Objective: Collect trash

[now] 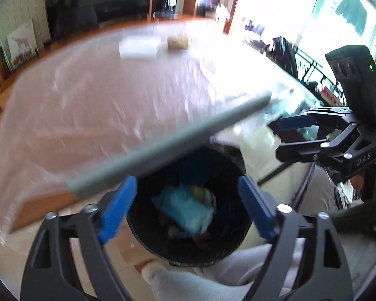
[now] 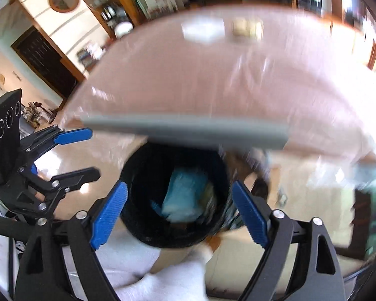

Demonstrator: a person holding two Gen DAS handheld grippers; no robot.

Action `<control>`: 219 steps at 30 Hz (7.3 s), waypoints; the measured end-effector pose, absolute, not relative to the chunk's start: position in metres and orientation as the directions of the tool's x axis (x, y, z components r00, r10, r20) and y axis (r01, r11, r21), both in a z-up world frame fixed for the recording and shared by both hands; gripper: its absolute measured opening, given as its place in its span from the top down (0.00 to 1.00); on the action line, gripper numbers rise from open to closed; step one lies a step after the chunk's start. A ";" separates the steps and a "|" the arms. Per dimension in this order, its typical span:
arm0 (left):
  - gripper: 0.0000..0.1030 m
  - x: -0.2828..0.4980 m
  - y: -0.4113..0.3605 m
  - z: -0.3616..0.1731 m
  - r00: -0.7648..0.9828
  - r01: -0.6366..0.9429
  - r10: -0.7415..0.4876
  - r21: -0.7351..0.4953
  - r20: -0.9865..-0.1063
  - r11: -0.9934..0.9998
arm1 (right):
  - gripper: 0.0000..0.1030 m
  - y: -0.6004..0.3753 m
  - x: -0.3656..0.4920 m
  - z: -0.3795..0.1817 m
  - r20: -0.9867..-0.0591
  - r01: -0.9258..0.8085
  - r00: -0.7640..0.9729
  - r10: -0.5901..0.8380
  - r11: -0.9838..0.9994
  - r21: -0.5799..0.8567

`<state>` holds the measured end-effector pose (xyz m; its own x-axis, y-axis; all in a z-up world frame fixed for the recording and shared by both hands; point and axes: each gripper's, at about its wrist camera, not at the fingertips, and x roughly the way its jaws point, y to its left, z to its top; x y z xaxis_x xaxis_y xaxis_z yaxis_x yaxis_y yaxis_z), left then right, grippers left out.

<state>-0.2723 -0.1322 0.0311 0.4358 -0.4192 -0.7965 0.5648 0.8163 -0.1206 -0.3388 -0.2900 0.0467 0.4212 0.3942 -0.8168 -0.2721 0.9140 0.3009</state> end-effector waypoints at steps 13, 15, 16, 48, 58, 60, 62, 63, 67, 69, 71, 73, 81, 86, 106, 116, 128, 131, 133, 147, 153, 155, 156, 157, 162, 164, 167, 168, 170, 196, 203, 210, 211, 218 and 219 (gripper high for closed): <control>0.05 -0.183 -0.149 0.065 0.595 0.494 -0.300 0.044 -0.746 0.868 | 0.04 -0.316 -0.224 0.085 -0.742 -0.146 0.648 0.176 0.984 0.106; 0.05 -0.167 -0.150 0.062 0.589 0.491 -0.294 0.045 -0.753 0.870 | 0.04 -0.317 -0.201 0.080 -0.742 -0.139 0.651 0.160 0.986 0.090; 0.05 -0.157 -0.152 0.061 0.584 0.490 -0.291 0.044 -0.758 0.871 | 0.04 -0.317 -0.186 0.077 -0.749 -0.129 0.647 0.142 0.989 0.076; 0.20 -0.008 -0.212 0.010 0.464 0.573 -0.294 0.031 -0.836 0.819 | 0.48 -0.302 -0.066 0.019 -0.829 -0.220 0.546 0.119 0.976 -0.005; 0.20 -0.013 -0.210 0.017 0.490 0.573 -0.294 0.049 -0.821 0.818 | 0.52 -0.302 -0.073 0.028 -0.807 -0.223 0.567 0.165 0.974 0.042; 0.20 -0.016 -0.210 0.019 0.490 0.570 -0.292 0.049 -0.821 0.820 | 0.52 -0.303 -0.075 0.032 -0.801 -0.226 0.569 0.183 0.972 0.061; 0.20 -0.019 -0.207 0.020 0.489 0.564 -0.296 0.039 -0.821 0.825 | 0.52 -0.307 -0.078 0.034 -0.798 -0.223 0.568 0.203 0.971 0.089; 0.20 -0.020 -0.206 0.021 0.488 0.561 -0.298 0.033 -0.820 0.827 | 0.52 -0.308 -0.079 0.036 -0.794 -0.220 0.566 0.221 0.969 0.112; 0.20 -0.030 -0.199 0.024 0.488 0.548 -0.311 0.009 -0.815 0.836 | 0.52 -0.315 -0.087 0.040 -0.781 -0.206 0.552 0.291 0.956 0.210; 0.20 -0.035 -0.195 0.025 0.490 0.542 -0.316 0.001 -0.813 0.840 | 0.52 -0.318 -0.090 0.040 -0.775 -0.196 0.543 0.324 0.946 0.258; 0.20 -0.041 -0.190 0.026 0.490 0.535 -0.319 -0.009 -0.812 0.845 | 0.52 -0.321 -0.094 0.040 -0.769 -0.185 0.535 0.350 0.937 0.297; 0.20 -0.048 -0.185 0.027 0.490 0.528 -0.320 -0.016 -0.811 0.849 | 0.52 -0.323 -0.099 0.039 -0.763 -0.176 0.528 0.372 0.927 0.331; 0.20 -0.076 -0.166 0.033 0.502 0.501 -0.326 -0.037 -0.801 0.865 | 0.52 -0.321 -0.121 0.038 -0.757 -0.171 0.507 0.413 0.909 0.381; 0.20 -0.094 -0.155 0.036 0.510 0.484 -0.321 -0.042 -0.798 0.874 | 0.52 -0.311 -0.143 0.041 -0.753 -0.194 0.496 0.432 0.900 0.389; 0.20 -0.185 -0.115 0.057 0.545 0.450 -0.334 -0.067 -0.769 0.890 | 0.52 -0.280 -0.229 0.072 -0.704 -0.341 0.449 0.550 0.834 0.434; 0.20 -0.247 -0.112 0.062 0.517 0.520 -0.374 -0.065 -0.770 0.852 | 0.52 -0.271 -0.288 0.071 -0.712 -0.419 0.367 0.598 0.790 0.447; 0.20 -0.289 -0.124 0.044 0.437 0.576 -0.392 -0.083 -0.809 0.813 | 0.52 -0.273 -0.331 0.045 -0.757 -0.411 0.278 0.592 0.785 0.463; 0.20 -0.297 -0.128 0.034 0.416 0.586 -0.388 -0.083 -0.823 0.806 | 0.52 -0.273 -0.332 0.038 -0.771 -0.405 0.256 0.583 0.789 0.462; 0.20 -0.301 -0.130 0.028 0.399 0.591 -0.384 -0.086 -0.833 0.802 | 0.52 -0.272 -0.334 0.033 -0.780 -0.401 0.245 0.576 0.793 0.459; 0.20 -0.295 -0.132 -0.023 0.333 0.558 -0.314 -0.083 -0.889 0.826 | 0.52 -0.267 -0.332 -0.010 -0.845 -0.363 0.207 0.494 0.840 0.402; 0.20 -0.285 -0.134 -0.033 0.317 0.544 -0.299 -0.085 -0.900 0.835 | 0.52 -0.260 -0.325 -0.024 -0.866 -0.344 0.211 0.453 0.864 0.368; 0.20 -0.283 -0.134 -0.036 0.315 0.548 -0.290 -0.076 -0.904 0.833 | 0.52 -0.258 -0.323 -0.029 -0.869 -0.339 0.207 0.449 0.866 0.367; 0.20 -0.282 -0.135 -0.038 0.313 0.550 -0.287 -0.073 -0.905 0.832 | 0.52 -0.257 -0.322 -0.032 -0.871 -0.336 0.206 0.446 0.868 0.365; 0.20 -0.281 -0.135 -0.040 0.311 0.551 -0.283 -0.070 -0.907 0.831 | 0.52 -0.257 -0.322 -0.034 -0.873 -0.334 0.205 0.443 0.870 0.363; 0.20 -0.276 -0.135 -0.049 0.300 0.548 -0.270 -0.067 -0.915 0.834 | 0.52 -0.255 -0.318 -0.043 -0.880 -0.317 0.203 0.428 0.880 0.355; 0.20 -0.274 -0.135 -0.052 0.293 0.548 -0.272 -0.072 -0.916 0.833 | 0.52 -0.255 -0.317 -0.046 -0.883 -0.308 0.201 0.425 0.883 0.355; 0.20 -0.273 -0.136 -0.051 0.260 0.557 -0.323 -0.132 -0.910 0.820 | 0.50 -0.254 -0.317 -0.047 -0.887 -0.297 0.193 0.420 0.886 0.356; 0.20 -0.271 -0.135 -0.050 0.254 0.557 -0.332 -0.143 -0.908 0.818 | 0.46 -0.254 -0.318 -0.048 -0.887 -0.295 0.190 0.420 0.886 0.357; 0.18 -0.269 -0.135 -0.050 0.254 0.548 -0.329 -0.145 -0.910 0.824 | 0.25 -0.256 -0.319 -0.048 -0.890 -0.279 0.184 0.418 0.890 0.360; 0.02 -0.142 -0.041 0.075 0.661 0.215 -0.227 -0.110 -0.715 0.970 | 0.04 -0.378 -0.188 0.079 -0.732 -0.078 0.670 0.124 0.992 0.097; 0.02 -0.060 -0.005 0.033 0.625 0.053 -0.108 -0.096 -0.773 0.994 | 0.04 -0.412 -0.098 0.038 -0.794 0.004 0.606 0.048 0.998 0.064; 0.03 -0.021 0.013 0.011 0.595 0.009 -0.059 -0.067 -0.802 0.998 | 0.04 -0.421 -0.070 0.020 -0.808 0.008 0.588 0.020 0.999 0.031; 0.03 -0.016 0.014 0.010 0.590 0.005 -0.052 -0.061 -0.805 0.998 | 0.04 -0.422 -0.068 0.020 -0.808 0.013 0.589 0.017 0.999 0.031; 0.02 -0.004 0.017 0.004 0.589 0.007 -0.041 -0.046 -0.807 0.999 | 0.04 -0.429 -0.060 0.021 -0.814 0.019 0.581 -0.010 1.000 0.002; 0.02 -0.002 0.017 0.004 0.587 0.006 -0.038 -0.042 -0.808 0.999 | 0.04 -0.431 -0.059 0.021 -0.814 0.021 0.580 -0.010 1.000 0.003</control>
<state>-0.0023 0.0166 0.0038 0.5874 -0.0377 -0.8084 0.0058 0.9991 -0.0424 -0.0589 -0.4308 0.0208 0.5805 -0.0098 -0.8142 0.0214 0.9998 0.0032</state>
